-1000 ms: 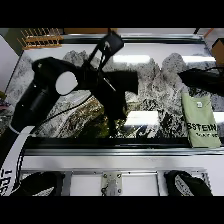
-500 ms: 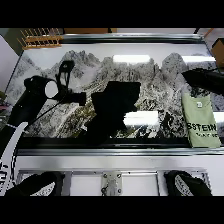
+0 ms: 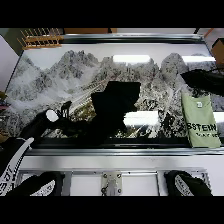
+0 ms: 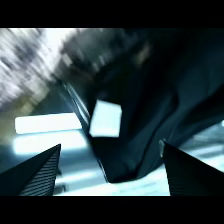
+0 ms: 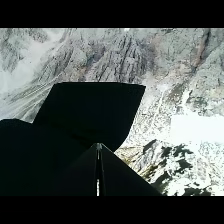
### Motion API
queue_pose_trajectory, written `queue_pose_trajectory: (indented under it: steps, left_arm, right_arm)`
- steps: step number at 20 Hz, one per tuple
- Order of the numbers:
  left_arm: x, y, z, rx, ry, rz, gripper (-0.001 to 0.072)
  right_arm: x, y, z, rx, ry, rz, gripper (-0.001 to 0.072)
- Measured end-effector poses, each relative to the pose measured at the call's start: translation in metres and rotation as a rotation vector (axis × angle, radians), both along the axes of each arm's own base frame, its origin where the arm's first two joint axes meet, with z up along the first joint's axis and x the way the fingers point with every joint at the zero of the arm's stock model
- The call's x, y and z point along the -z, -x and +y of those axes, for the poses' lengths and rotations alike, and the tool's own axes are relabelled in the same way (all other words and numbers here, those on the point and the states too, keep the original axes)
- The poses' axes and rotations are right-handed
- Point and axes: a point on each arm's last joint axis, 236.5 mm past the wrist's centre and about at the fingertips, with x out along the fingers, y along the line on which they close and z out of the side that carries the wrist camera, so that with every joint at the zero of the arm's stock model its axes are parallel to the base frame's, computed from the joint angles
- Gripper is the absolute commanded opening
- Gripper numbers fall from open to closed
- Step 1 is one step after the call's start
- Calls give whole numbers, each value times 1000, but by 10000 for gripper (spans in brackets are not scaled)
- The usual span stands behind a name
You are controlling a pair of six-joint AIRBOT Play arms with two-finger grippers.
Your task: Fold the clothes and pants, and hang the long-sleeved shirts on hangers.
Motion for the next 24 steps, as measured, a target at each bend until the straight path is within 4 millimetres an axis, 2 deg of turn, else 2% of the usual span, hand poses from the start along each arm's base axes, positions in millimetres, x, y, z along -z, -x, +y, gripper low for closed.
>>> queue_pose_trajectory:
  steps: [2, 4, 8, 12, 14, 15, 18, 20, 22, 23, 24]
  left_arm:
    - [8, 15, -12, 32, 10, 18, 677]
    - [11, 21, -22, 54, 15, 13, 677]
    - [8, 17, -35, 79, 14, -16, 677]
    - [19, 19, -40, 101, -5, 48, 659]
    - [23, 18, -48, 113, -3, 80, 1]
    - [25, 15, -50, 131, -13, 84, 6]
    - [15, 0, -58, 152, -1, 70, 6]
    - [-1, -24, -52, 142, -3, 15, 6]
    - [-25, -46, -36, 119, -13, -46, 6]
    - [-37, -59, -25, 97, -21, -86, 6]
    - [-50, -70, -12, 74, -31, -120, 6]
  right_arm:
    - [3, -2, 0, -1, -5, 9, 11]
    - [8, -5, 1, -5, -12, 21, 11]
    - [20, -10, 11, -32, -24, 55, 11]
    - [31, -12, 27, -73, -28, 82, 11]
    - [34, -13, 33, -88, -29, 92, 11]
    - [37, -14, 35, -92, -30, 97, 11]
    - [49, -18, 34, -87, -32, 132, 11]
    - [71, -24, 26, -50, -29, 202, 11]
    - [105, -31, 16, -5, -21, 300, 24]
    - [126, -36, 12, 12, -18, 352, 125]
    - [147, -41, 10, 25, -19, 402, 360]
